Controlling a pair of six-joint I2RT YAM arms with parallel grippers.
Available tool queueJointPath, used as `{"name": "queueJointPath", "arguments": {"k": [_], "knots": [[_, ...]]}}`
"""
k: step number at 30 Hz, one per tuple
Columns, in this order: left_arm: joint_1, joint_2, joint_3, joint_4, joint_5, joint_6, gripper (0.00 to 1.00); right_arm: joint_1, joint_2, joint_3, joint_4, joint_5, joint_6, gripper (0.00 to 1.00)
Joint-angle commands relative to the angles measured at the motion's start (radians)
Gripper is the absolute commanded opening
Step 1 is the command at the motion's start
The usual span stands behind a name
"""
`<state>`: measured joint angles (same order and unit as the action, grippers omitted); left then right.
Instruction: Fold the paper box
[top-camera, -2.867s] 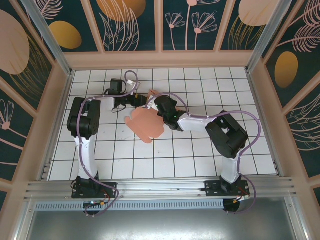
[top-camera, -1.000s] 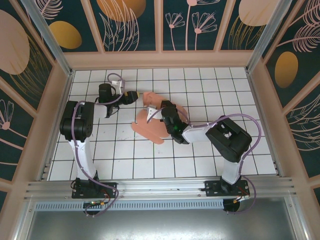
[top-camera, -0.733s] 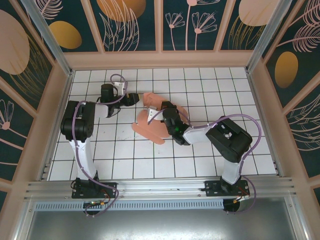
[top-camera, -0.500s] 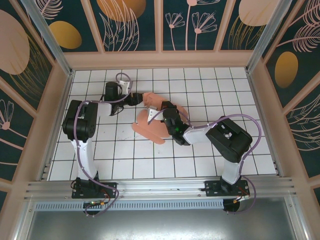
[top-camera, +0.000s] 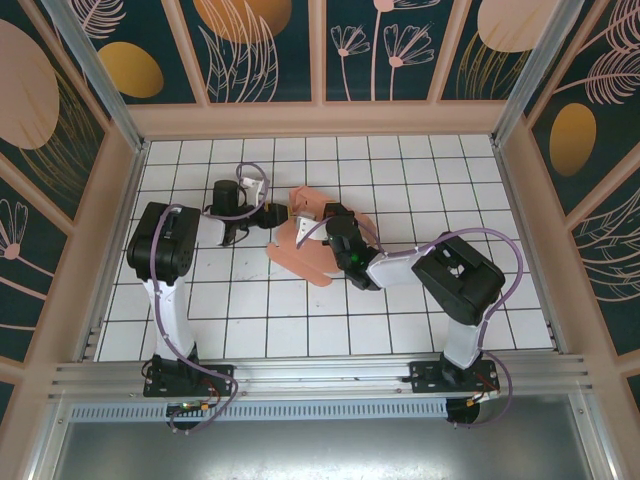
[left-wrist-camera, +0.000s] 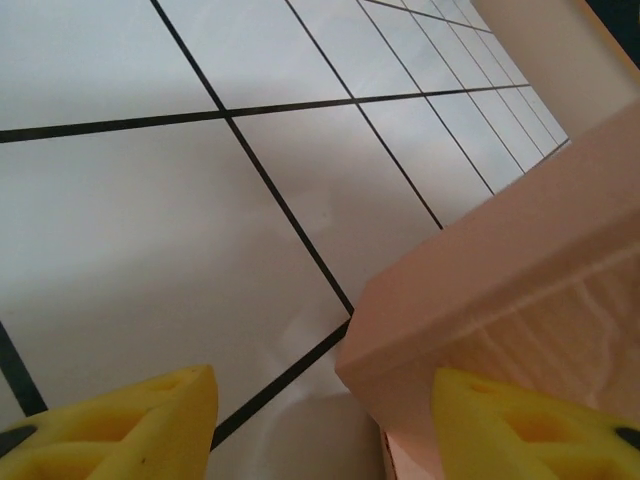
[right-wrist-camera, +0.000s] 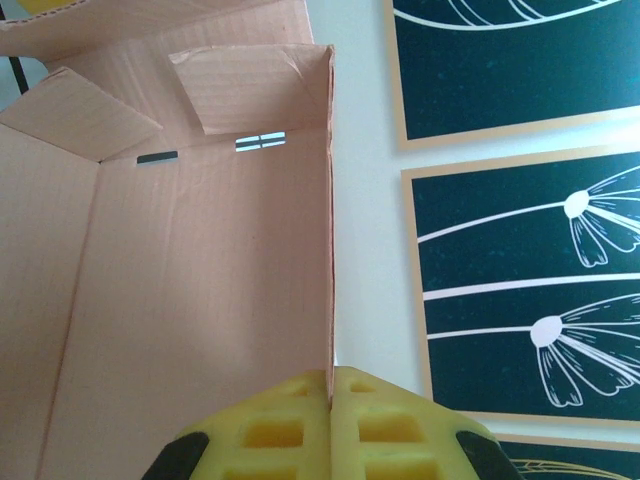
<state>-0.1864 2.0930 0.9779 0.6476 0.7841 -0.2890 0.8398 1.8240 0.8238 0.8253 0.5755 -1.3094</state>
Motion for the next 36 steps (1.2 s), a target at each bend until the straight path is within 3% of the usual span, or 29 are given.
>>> {"name": "queueJointPath", "arguments": {"k": [1, 6, 17, 36], "knots": [[-0.002, -0.036, -0.033, 0.140, 0.063, 0.007, 0.58, -0.005, -0.007, 0.030, -0.001, 0.006, 0.031, 0.00], [-0.007, -0.049, -0.059, 0.181, 0.089, 0.018, 0.59, -0.007, -0.001, 0.031, -0.005, 0.003, 0.021, 0.00], [-0.023, -0.018, 0.041, 0.039, 0.067, 0.092, 0.58, -0.006, 0.028, 0.023, 0.025, 0.004, -0.008, 0.00], [-0.060, 0.004, 0.074, -0.029, 0.090, 0.151, 0.50, -0.008, 0.064, 0.041, 0.009, 0.019, -0.007, 0.00]]}}
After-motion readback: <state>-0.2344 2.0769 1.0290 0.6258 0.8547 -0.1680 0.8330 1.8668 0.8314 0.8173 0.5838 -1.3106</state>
